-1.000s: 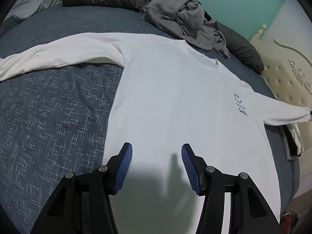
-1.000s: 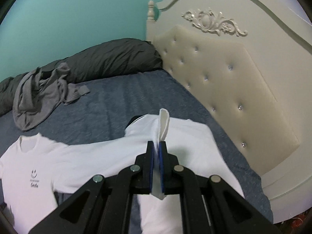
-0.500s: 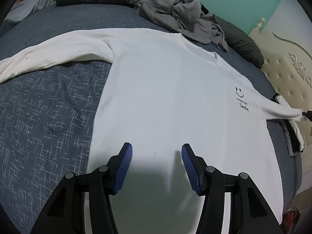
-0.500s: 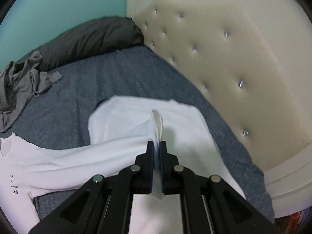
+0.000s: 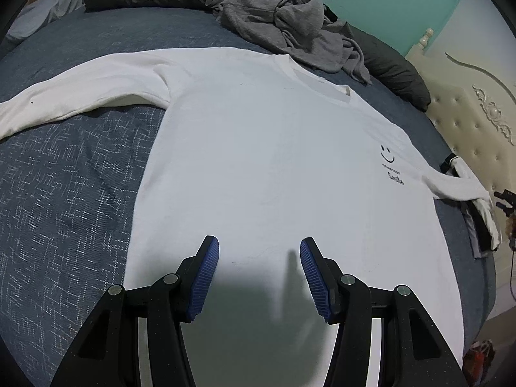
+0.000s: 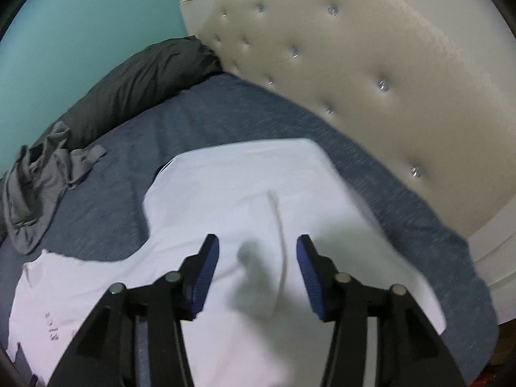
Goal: Fold clothes
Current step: 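Carry the held sleeve across the shirt body and open the right gripper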
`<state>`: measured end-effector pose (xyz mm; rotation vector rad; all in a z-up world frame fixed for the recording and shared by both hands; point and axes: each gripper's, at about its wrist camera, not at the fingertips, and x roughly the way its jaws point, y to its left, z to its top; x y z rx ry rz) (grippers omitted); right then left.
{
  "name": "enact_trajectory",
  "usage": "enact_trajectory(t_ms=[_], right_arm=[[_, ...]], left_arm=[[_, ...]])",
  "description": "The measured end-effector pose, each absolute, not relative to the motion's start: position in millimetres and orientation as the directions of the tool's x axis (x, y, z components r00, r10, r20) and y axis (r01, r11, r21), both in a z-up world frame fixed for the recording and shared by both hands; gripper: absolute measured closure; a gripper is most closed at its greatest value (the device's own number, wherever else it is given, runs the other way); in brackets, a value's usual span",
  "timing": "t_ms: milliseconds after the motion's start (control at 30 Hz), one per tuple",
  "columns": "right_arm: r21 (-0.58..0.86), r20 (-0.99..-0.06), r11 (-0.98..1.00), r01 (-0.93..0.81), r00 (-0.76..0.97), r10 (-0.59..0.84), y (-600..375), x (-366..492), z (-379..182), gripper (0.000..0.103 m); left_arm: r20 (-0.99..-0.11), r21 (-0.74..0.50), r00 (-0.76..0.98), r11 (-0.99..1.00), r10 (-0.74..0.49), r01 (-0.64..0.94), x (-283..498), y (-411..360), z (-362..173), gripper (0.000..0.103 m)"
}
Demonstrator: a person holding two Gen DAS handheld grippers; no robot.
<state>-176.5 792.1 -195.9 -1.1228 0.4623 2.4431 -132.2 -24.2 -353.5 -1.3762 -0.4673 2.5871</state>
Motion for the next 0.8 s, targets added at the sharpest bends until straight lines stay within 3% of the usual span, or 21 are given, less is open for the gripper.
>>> enact_trajectory(t_ms=[200, 233, 267, 367, 400, 800], right_arm=[[0.152, -0.789, -0.868, -0.473, -0.587, 0.182, 780.3, -159.5, -215.7, 0.052], [0.153, -0.792, -0.871, -0.467, -0.585, 0.175, 778.8, -158.6, -218.6, 0.056], [0.162, -0.791, -0.873, -0.461, -0.589, 0.165, 778.7, -158.6, -220.1, 0.062], [0.156, -0.792, -0.872, -0.463, -0.586, 0.170, 780.0, -161.0, -221.0, 0.094], [0.145, -0.799, -0.870, -0.471, -0.574, 0.178, 781.6, -162.5, -220.6, 0.100], [0.012, -0.789, -0.840, -0.543, -0.521, 0.325, 810.1, -173.0, -169.9, 0.103]], left_arm=[[-0.765, -0.362, -0.568, -0.932, 0.303, -0.009, -132.7, -23.2, -347.6, 0.046], [-0.765, -0.363, -0.568, -0.932, 0.304, -0.010, -133.3, -22.8, -347.2, 0.046], [-0.765, -0.363, -0.568, -0.932, 0.304, -0.010, -133.3, -22.5, -346.9, 0.046], [-0.765, -0.361, -0.569, -0.933, 0.303, -0.012, -132.9, -21.6, -346.4, 0.046], [-0.765, -0.362, -0.568, -0.932, 0.303, -0.010, -133.6, -21.7, -346.4, 0.046], [-0.766, -0.357, -0.568, -0.934, 0.301, -0.015, -132.9, -19.2, -345.9, 0.046]])
